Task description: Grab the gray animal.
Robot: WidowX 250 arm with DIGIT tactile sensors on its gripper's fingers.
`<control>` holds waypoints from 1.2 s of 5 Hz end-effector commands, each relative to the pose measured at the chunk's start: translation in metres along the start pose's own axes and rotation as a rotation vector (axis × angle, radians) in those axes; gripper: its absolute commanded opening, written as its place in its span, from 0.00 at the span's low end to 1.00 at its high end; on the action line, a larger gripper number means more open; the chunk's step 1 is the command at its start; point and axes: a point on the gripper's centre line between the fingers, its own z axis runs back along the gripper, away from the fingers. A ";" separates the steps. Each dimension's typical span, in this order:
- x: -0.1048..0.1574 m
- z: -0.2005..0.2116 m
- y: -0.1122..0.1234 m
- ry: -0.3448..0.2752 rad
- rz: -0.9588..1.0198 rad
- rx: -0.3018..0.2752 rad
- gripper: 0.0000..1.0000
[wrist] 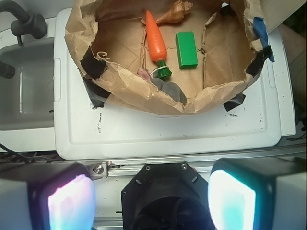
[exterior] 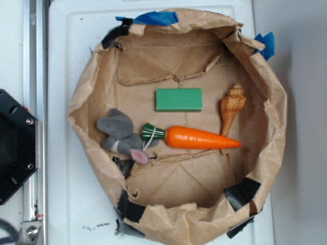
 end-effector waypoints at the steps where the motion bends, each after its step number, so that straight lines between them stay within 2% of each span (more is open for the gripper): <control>1: 0.000 0.000 0.000 0.000 0.000 0.000 1.00; 3: 0.100 -0.016 0.047 -0.025 0.017 0.062 1.00; 4: 0.118 -0.039 0.054 -0.037 -0.100 0.047 1.00; 5: 0.116 -0.070 0.039 -0.071 -0.344 -0.033 1.00; 6: 0.107 -0.096 0.035 -0.011 -0.412 0.058 1.00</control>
